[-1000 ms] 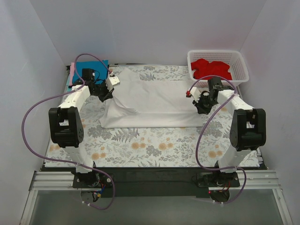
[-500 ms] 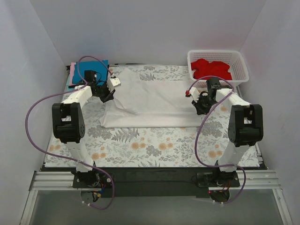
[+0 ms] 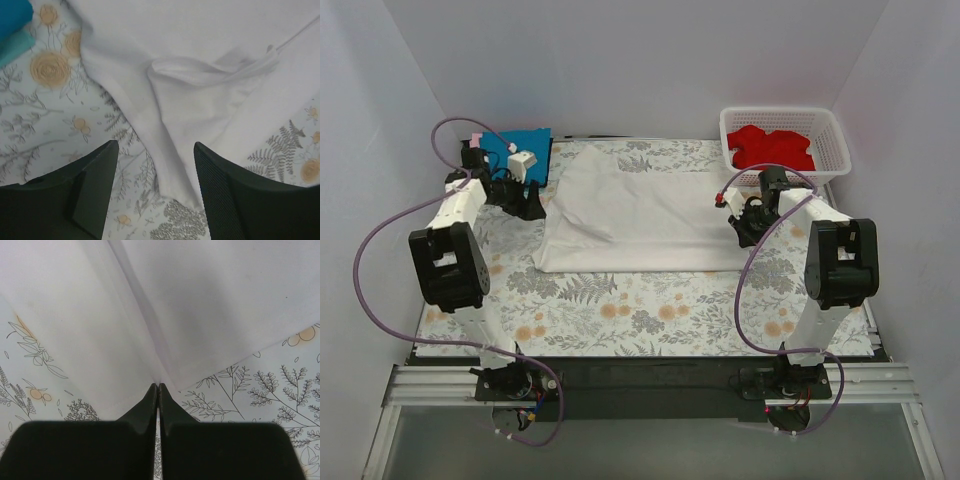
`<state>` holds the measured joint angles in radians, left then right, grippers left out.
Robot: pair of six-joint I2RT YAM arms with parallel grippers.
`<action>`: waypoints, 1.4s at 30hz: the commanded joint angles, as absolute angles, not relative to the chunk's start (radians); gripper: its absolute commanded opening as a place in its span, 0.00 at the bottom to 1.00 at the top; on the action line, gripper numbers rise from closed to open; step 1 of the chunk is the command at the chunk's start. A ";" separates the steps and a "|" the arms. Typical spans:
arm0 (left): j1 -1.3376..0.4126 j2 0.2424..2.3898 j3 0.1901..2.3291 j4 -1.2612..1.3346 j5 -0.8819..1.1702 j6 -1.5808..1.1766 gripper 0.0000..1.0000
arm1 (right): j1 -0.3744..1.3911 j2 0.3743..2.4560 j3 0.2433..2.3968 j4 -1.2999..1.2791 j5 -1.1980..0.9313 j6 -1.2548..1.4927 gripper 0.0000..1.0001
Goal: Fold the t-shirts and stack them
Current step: Fold the tshirt
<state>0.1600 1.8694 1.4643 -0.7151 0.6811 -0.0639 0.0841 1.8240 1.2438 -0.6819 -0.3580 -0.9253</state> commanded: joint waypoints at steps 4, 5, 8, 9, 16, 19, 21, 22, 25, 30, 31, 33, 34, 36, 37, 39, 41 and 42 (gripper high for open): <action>0.189 1.704 1.280 -0.865 0.764 -0.164 0.62 | 0.078 1.822 1.269 -0.692 -0.370 -0.907 0.01; 0.190 1.701 1.241 -0.841 0.741 -0.167 0.62 | 0.078 1.827 1.267 -0.693 -0.368 -0.905 0.01; 0.189 1.715 1.213 -0.821 0.716 -0.172 0.62 | 0.078 1.835 1.267 -0.690 -0.356 -0.902 0.01; 0.190 1.721 1.209 -0.824 0.721 -0.167 0.62 | 0.078 1.838 1.267 -0.692 -0.353 -0.899 0.01; 0.190 1.767 1.187 -0.801 0.689 -0.161 0.58 | 0.077 1.858 1.264 -0.693 -0.333 -0.893 0.01; 0.187 1.796 1.193 -0.798 0.677 -0.172 0.48 | 0.078 1.861 1.264 -0.692 -0.325 -0.893 0.01; 0.187 1.822 1.203 -0.798 0.676 -0.178 0.45 | 0.078 1.862 1.266 -0.693 -0.322 -0.891 0.01; 0.186 1.831 1.212 -0.796 0.676 -0.179 0.42 | 0.078 1.864 1.266 -0.693 -0.322 -0.893 0.01; 0.181 1.868 1.233 -0.790 0.667 -0.198 0.36 | 0.080 1.871 1.270 -0.693 -0.321 -0.891 0.01; 0.183 1.933 1.264 -0.756 0.638 -0.262 0.17 | 0.078 1.885 1.276 -0.692 -0.318 -0.881 0.01; 0.183 1.959 1.269 -0.758 0.637 -0.285 0.13 | 0.077 1.890 1.281 -0.690 -0.319 -0.877 0.01; 0.181 1.977 1.278 -0.761 0.634 -0.299 0.04 | 0.080 1.896 1.292 -0.692 -0.319 -0.868 0.01; 0.183 1.982 1.275 -0.759 0.629 -0.302 0.03 | 0.078 1.899 1.295 -0.693 -0.318 -0.858 0.01; 0.183 1.983 1.261 -0.758 0.614 -0.307 0.02 | 0.078 1.901 1.299 -0.693 -0.316 -0.850 0.01; 0.181 1.982 1.256 -0.758 0.611 -0.304 0.02 | 0.078 1.901 1.304 -0.695 -0.311 -0.848 0.01; 0.183 1.971 1.247 -0.758 0.594 -0.299 0.02 | 0.078 1.898 1.307 -0.698 -0.304 -0.844 0.01; 0.181 1.967 1.244 -0.758 0.588 -0.295 0.02 | 0.078 1.893 1.315 -0.704 -0.299 -0.850 0.01; 0.183 1.962 1.244 -0.758 0.588 -0.293 0.01 | 0.078 1.891 1.321 -0.716 -0.292 -0.851 0.01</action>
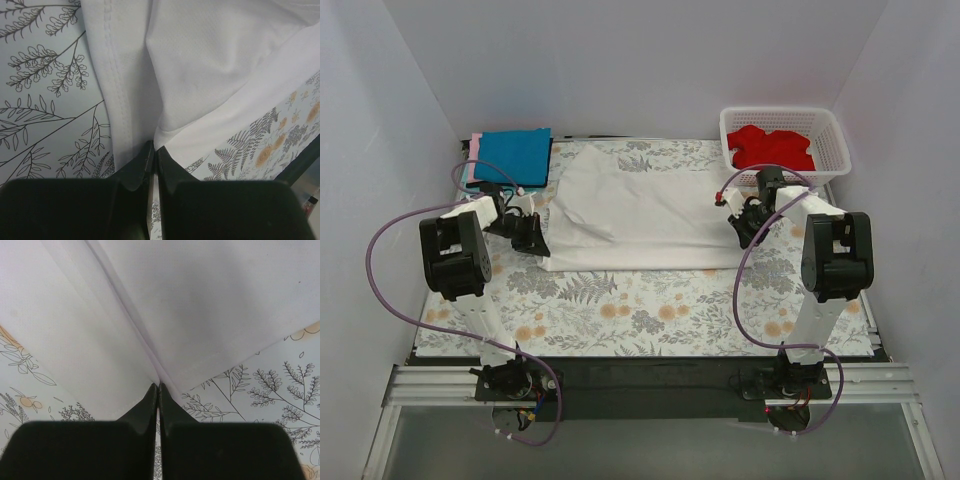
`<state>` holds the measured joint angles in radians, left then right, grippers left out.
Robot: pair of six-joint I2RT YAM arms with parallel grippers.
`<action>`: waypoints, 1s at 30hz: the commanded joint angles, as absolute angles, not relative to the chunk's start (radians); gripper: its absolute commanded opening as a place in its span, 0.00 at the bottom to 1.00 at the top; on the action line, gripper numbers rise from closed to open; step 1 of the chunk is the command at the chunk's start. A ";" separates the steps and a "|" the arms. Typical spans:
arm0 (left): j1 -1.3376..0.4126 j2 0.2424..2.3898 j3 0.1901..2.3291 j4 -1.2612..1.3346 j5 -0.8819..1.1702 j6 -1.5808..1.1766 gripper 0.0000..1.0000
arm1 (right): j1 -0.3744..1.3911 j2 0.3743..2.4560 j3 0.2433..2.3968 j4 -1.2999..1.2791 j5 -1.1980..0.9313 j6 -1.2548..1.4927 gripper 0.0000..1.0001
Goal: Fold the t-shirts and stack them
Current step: Fold the tshirt
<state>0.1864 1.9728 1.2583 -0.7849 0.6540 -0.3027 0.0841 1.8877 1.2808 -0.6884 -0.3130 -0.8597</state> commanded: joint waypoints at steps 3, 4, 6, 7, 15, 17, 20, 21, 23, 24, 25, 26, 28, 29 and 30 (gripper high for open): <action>0.183 1.960 1.258 -0.772 0.589 -0.290 0.01 | 0.077 1.885 1.368 -0.768 -0.279 -0.864 0.01; 0.183 1.956 1.264 -0.773 0.592 -0.288 0.01 | 0.078 1.878 1.383 -0.781 -0.281 -0.868 0.01; 0.181 1.950 1.267 -0.775 0.595 -0.288 0.01 | 0.078 1.868 1.402 -0.788 -0.287 -0.879 0.01; 0.183 1.941 1.269 -0.773 0.597 -0.288 0.01 | 0.078 1.864 1.408 -0.792 -0.290 -0.879 0.01; 0.183 1.944 1.266 -0.761 0.559 -0.299 0.00 | 0.081 1.970 1.456 -0.793 -0.273 -0.859 0.01; 0.183 1.948 1.262 -0.761 0.542 -0.304 0.00 | 0.081 1.999 1.463 -0.790 -0.264 -0.851 0.01; 0.183 1.965 1.266 -0.761 0.508 -0.325 0.00 | 0.081 2.029 1.476 -0.787 -0.244 -0.841 0.01; 0.183 1.971 1.261 -0.758 0.488 -0.342 0.01 | 0.081 2.032 1.477 -0.784 -0.241 -0.836 0.01; 0.183 1.973 1.258 -0.752 0.477 -0.351 0.06 | 0.083 2.042 1.483 -0.785 -0.238 -0.830 0.01; 0.183 1.973 1.258 -0.750 0.473 -0.359 0.09 | 0.083 2.043 1.483 -0.787 -0.233 -0.822 0.01; 0.183 1.971 1.255 -0.752 0.466 -0.360 0.11 | 0.084 2.039 1.485 -0.788 -0.233 -0.819 0.01; 0.183 1.968 1.253 -0.753 0.463 -0.360 0.14 | 0.086 2.033 1.482 -0.790 -0.235 -0.816 0.08; 0.181 1.957 1.249 -0.756 0.459 -0.365 0.18 | 0.089 2.007 1.477 -0.793 -0.236 -0.805 0.16; 0.183 1.948 1.247 -0.758 0.456 -0.373 0.25 | 0.090 1.981 1.476 -0.796 -0.238 -0.795 0.24; 0.181 1.948 1.247 -0.761 0.456 -0.373 0.28 | 0.091 1.980 1.476 -0.796 -0.241 -0.795 0.28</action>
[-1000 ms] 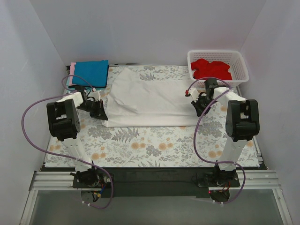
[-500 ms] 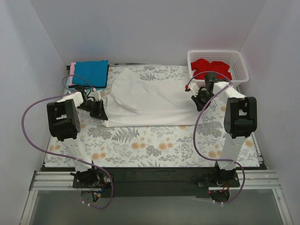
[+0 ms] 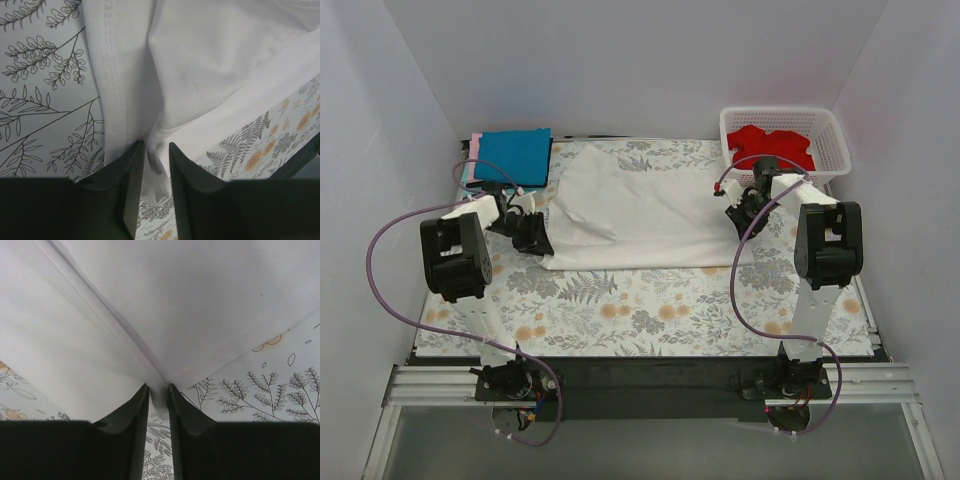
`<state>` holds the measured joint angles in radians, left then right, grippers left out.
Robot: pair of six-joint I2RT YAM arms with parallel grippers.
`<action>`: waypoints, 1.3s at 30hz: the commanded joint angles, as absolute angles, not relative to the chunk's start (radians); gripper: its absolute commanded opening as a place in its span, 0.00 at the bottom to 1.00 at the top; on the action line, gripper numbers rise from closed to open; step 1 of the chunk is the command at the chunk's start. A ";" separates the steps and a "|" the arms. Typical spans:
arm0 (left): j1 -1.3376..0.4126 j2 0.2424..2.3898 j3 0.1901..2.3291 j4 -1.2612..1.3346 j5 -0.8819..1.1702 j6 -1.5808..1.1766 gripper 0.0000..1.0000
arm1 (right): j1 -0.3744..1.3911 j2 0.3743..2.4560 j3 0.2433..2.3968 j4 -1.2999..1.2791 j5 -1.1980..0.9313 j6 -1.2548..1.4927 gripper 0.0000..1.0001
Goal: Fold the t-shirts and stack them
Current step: Fold the tshirt
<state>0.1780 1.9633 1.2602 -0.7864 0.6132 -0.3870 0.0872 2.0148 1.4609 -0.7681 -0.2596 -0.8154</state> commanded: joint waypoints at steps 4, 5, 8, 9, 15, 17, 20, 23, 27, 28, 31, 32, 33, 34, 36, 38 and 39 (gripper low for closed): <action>0.181 1.884 1.252 -0.770 0.540 -0.385 0.37 | 0.090 1.893 1.477 -0.816 -0.247 -0.772 0.37; 0.181 1.849 1.264 -0.775 0.557 -0.388 0.37 | 0.091 1.881 1.479 -0.831 -0.248 -0.770 0.37; 0.183 1.812 1.290 -0.795 0.583 -0.403 0.37 | 0.090 1.841 1.494 -0.857 -0.241 -0.759 0.37; 0.181 1.795 1.304 -0.801 0.589 -0.410 0.37 | 0.091 1.833 1.494 -0.864 -0.236 -0.758 0.38; 0.183 1.756 1.309 -0.839 0.603 -0.416 0.43 | 0.092 1.798 1.463 -0.893 -0.281 -0.729 0.32; 0.183 1.755 1.301 -0.830 0.615 -0.423 0.40 | 0.103 1.807 1.442 -0.896 -0.298 -0.719 0.28; 0.183 1.781 1.279 -0.802 0.588 -0.459 0.25 | 0.115 1.832 1.424 -0.891 -0.327 -0.698 0.22; 0.181 1.819 1.258 -0.796 0.572 -0.472 0.16 | 0.120 1.864 1.401 -0.884 -0.365 -0.680 0.20; 0.183 1.838 1.206 -0.772 0.542 -0.477 0.12 | 0.117 1.901 1.350 -0.842 -0.359 -0.672 0.18; 0.183 1.842 1.192 -0.762 0.532 -0.474 0.11 | 0.118 1.911 1.320 -0.832 -0.351 -0.670 0.17; 0.183 1.842 1.141 -0.746 0.488 -0.469 0.08 | 0.118 1.927 1.267 -0.793 -0.316 -0.673 0.15; 0.183 1.841 1.125 -0.739 0.474 -0.468 0.06 | 0.118 1.930 1.250 -0.778 -0.307 -0.675 0.14; 0.181 1.833 1.088 -0.733 0.447 -0.469 0.04 | 0.120 1.933 1.237 -0.773 -0.295 -0.675 0.13; 0.183 1.830 1.071 -0.729 0.436 -0.465 0.02 | 0.120 1.930 1.220 -0.772 -0.288 -0.676 0.13; 0.183 1.812 1.034 -0.723 0.408 -0.451 0.00 | 0.120 1.916 1.164 -0.769 -0.275 -0.683 0.13; 0.183 1.763 0.990 -0.733 0.396 -0.434 0.00 | 0.123 1.873 1.102 -0.773 -0.270 -0.689 0.12; 0.183 1.744 0.977 -0.741 0.396 -0.425 0.00 | 0.121 1.852 1.079 -0.776 -0.265 -0.692 0.12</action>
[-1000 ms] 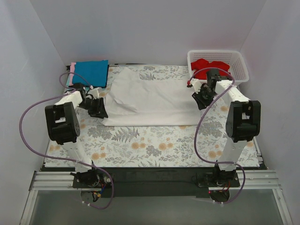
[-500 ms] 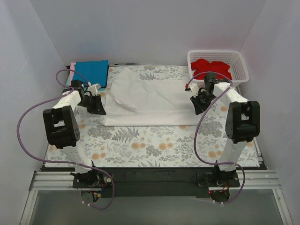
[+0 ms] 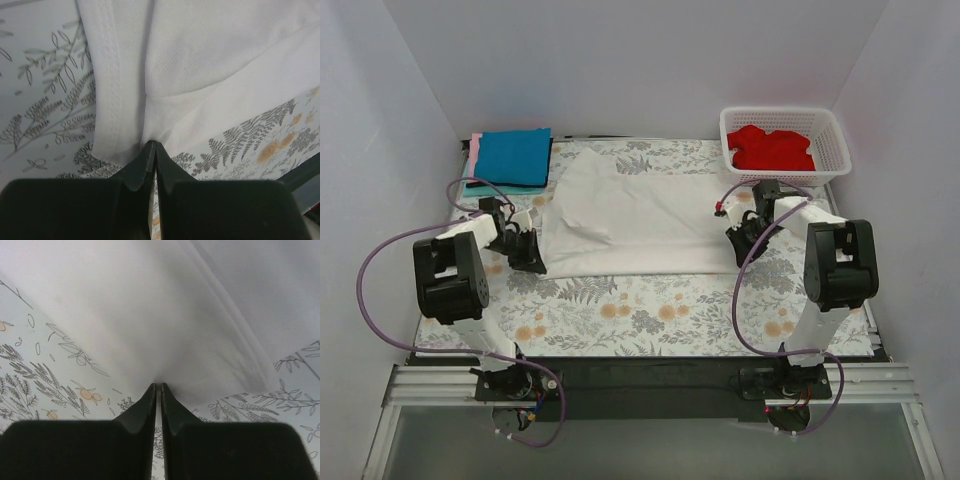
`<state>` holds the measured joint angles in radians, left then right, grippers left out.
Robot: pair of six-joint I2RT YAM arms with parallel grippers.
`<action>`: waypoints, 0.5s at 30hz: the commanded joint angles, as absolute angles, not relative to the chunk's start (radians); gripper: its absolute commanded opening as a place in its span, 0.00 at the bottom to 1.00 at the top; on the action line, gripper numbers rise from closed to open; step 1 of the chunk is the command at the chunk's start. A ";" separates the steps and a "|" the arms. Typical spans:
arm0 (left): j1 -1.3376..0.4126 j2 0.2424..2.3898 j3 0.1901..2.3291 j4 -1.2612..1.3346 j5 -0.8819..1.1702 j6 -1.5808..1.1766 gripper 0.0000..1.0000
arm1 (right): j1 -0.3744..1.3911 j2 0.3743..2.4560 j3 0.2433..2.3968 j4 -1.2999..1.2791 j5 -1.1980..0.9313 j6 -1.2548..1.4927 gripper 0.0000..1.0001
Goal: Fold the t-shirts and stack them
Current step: Fold the tshirt
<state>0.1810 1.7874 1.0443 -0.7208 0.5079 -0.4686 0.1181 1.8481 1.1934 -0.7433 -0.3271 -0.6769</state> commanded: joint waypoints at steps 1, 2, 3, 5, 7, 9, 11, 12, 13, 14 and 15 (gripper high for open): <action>0.181 1.700 0.950 -0.764 0.399 -0.407 0.00 | 0.121 1.809 1.059 -0.782 -0.264 -0.693 0.12; 0.181 1.678 0.939 -0.773 0.397 -0.396 0.00 | 0.123 1.786 1.022 -0.787 -0.262 -0.698 0.12; 0.183 1.654 0.925 -0.784 0.394 -0.387 0.00 | 0.124 1.740 1.005 -0.805 -0.267 -0.704 0.12; 0.183 1.588 0.899 -0.824 0.385 -0.353 0.00 | 0.132 1.697 0.973 -0.843 -0.282 -0.709 0.12; 0.183 1.522 0.888 -0.879 0.400 -0.313 0.00 | 0.141 1.634 0.944 -0.912 -0.316 -0.722 0.12; 0.181 1.480 0.903 -0.929 0.449 -0.272 0.01 | 0.149 1.592 0.943 -0.951 -0.354 -0.735 0.13; 0.183 1.422 0.971 -0.979 0.559 -0.226 0.12 | 0.147 1.543 0.966 -0.983 -0.370 -0.735 0.16; 0.181 1.408 1.003 -0.986 0.601 -0.218 0.18 | 0.147 1.534 1.007 -0.991 -0.377 -0.733 0.17; 0.158 1.402 1.031 -0.977 0.644 -0.219 0.28 | 0.147 1.534 1.028 -0.996 -0.385 -0.729 0.18; 0.135 1.402 1.087 -0.973 0.678 -0.221 0.31 | 0.147 1.540 1.055 -0.997 -0.394 -0.709 0.18; 0.102 1.413 1.104 -0.957 0.699 -0.233 0.33 | 0.147 1.561 1.077 -0.999 -0.408 -0.701 0.19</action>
